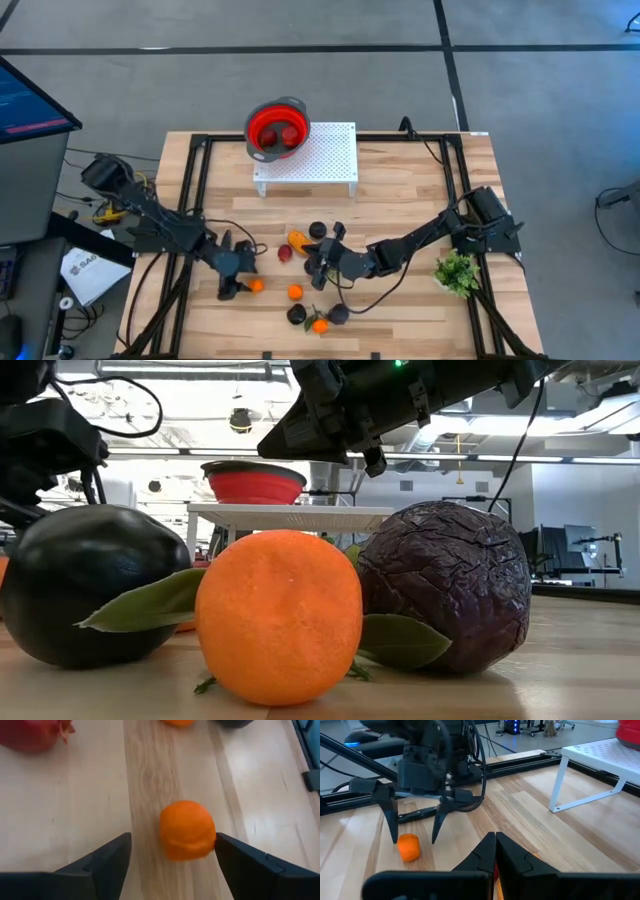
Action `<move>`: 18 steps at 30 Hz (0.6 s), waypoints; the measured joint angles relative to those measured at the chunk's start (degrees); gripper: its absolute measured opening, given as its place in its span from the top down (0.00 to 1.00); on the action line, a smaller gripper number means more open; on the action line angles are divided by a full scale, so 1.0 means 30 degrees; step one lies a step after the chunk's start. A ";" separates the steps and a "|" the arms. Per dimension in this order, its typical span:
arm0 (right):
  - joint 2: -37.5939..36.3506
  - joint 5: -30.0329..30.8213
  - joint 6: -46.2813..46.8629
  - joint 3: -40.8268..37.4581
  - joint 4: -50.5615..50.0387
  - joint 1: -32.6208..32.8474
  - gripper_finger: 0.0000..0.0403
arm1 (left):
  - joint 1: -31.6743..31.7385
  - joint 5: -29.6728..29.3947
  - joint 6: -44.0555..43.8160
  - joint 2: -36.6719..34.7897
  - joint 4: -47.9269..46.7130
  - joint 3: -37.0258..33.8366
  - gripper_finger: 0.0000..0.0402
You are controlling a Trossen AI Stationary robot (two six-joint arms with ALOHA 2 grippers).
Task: Pick & Place Fruit
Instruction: Put the orange into the red strainer bowl on the shelf
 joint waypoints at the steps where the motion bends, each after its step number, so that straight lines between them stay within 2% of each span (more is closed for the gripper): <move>1: 0.0000 0.0000 -0.0004 0.0000 0.0000 0.0000 0.99 | -0.0155 -0.0321 0.0000 0.0217 0.0341 0.0000 0.32; 7: 0.0000 0.0000 -0.0004 0.0000 0.0000 0.0000 0.99 | -0.0960 -0.2651 -0.0105 0.1253 0.1146 0.0000 0.32; 15: 0.0000 -0.0007 -0.0004 0.0000 0.0000 0.0000 0.99 | -0.1176 -0.3538 -0.0663 0.1564 0.1192 0.0000 0.32; 18: 0.0000 -0.0007 -0.0004 0.0000 0.0000 0.0000 0.99 | -0.1168 -0.3722 -0.0663 0.1547 0.1194 0.0000 0.35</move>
